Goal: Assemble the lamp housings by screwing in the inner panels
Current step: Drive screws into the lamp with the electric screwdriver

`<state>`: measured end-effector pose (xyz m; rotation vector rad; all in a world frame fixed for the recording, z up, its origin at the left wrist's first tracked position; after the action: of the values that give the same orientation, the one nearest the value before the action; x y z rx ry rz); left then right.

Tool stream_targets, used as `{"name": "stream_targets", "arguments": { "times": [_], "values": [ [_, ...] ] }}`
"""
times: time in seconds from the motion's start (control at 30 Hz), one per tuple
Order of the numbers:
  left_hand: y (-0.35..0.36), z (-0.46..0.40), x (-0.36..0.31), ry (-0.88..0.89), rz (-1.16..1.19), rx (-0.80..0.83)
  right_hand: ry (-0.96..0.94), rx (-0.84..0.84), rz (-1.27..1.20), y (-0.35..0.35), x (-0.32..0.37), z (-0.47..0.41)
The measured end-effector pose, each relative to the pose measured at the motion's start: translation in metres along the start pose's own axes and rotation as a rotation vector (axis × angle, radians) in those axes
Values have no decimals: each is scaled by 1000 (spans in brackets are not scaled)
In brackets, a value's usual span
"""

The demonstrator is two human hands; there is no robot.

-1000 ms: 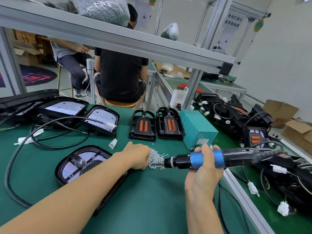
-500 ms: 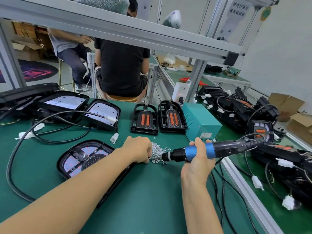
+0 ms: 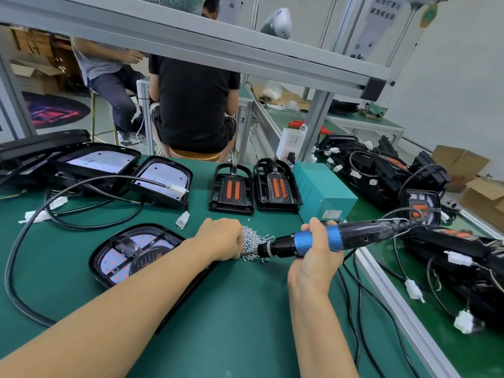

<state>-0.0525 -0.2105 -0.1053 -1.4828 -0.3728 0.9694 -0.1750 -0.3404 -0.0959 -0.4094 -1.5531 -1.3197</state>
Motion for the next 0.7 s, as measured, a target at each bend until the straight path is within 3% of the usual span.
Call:
{"name": "stream_targets", "arguments": {
  "times": [0.47,0.7],
  "values": [
    [2,4,-14,63,-125,55,-137,4,-143,-6,19,2],
    [-19,16,-3,31,413,16,-154,14,-191,-7,36,3]
  ]
}}
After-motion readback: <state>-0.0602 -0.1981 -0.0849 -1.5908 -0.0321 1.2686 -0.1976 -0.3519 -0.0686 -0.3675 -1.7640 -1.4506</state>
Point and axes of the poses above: each hand's wrist, its own z-axis away from the middle knuckle, its own y-axis out of the palm, x = y × z, the point moved 6 cm from there along -z, towards the middle knuckle, and after that the axes turned 3 degrees about z, right-handed, at the moved point
